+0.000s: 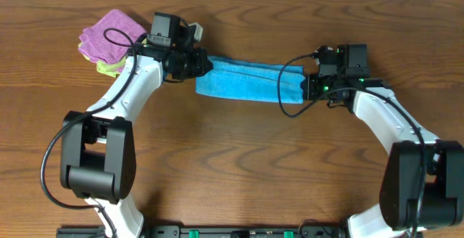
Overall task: Fold the cloth
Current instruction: 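Lower the folded cloth onto the table with both grippers, then release the left gripper and regrasp the cloth's left end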
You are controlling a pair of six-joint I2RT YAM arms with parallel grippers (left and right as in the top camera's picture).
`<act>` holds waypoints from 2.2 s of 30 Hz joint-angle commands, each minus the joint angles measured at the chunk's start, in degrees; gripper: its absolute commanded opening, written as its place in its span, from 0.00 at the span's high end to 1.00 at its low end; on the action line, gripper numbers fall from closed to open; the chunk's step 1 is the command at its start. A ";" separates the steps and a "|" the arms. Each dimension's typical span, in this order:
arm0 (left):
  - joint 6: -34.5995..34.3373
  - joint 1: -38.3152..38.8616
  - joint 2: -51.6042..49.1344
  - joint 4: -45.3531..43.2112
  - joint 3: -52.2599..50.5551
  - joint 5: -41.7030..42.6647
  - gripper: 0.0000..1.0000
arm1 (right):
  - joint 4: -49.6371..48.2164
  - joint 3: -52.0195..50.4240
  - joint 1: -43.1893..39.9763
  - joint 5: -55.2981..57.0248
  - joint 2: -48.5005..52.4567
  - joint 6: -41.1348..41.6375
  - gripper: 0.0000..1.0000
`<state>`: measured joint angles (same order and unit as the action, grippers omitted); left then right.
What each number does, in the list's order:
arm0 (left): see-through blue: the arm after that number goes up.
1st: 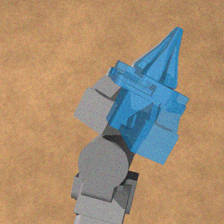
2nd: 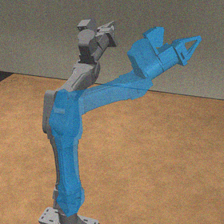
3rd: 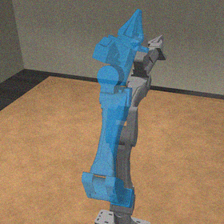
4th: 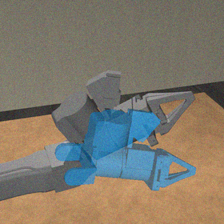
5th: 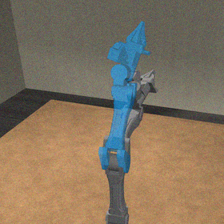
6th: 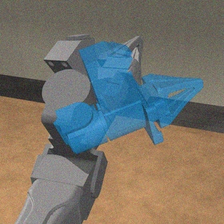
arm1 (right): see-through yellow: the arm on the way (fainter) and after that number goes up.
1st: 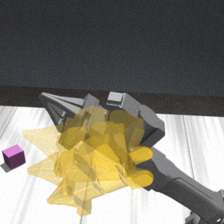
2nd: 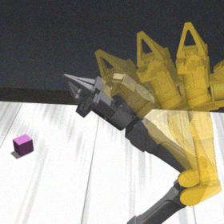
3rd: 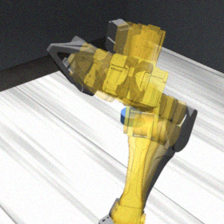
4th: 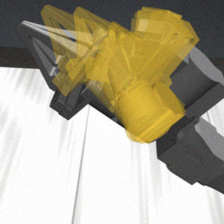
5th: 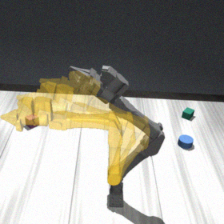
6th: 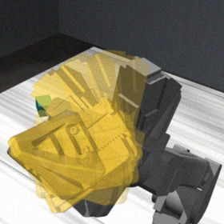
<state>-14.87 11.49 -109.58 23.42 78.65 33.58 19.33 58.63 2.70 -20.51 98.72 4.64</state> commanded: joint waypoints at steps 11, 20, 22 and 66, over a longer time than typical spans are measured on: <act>-2.12 -0.20 -8.17 -7.08 0.26 -3.06 0.94 | -3.78 0.09 -0.37 6.23 2.38 1.73 0.99; -4.72 -0.20 -11.67 -10.40 0.26 -3.56 0.94 | -7.34 0.09 -0.26 6.67 7.45 1.73 0.99; -4.66 -0.20 -12.09 -10.40 0.26 -3.82 0.94 | -7.87 0.09 -0.26 7.04 8.02 1.55 0.99; 1.33 0.94 -13.81 6.38 18.91 -2.40 0.94 | -0.46 0.20 -0.07 1.57 -3.02 14.05 0.01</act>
<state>-13.67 11.77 -121.54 29.74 96.84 30.65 18.65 58.63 2.70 -17.54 96.09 16.99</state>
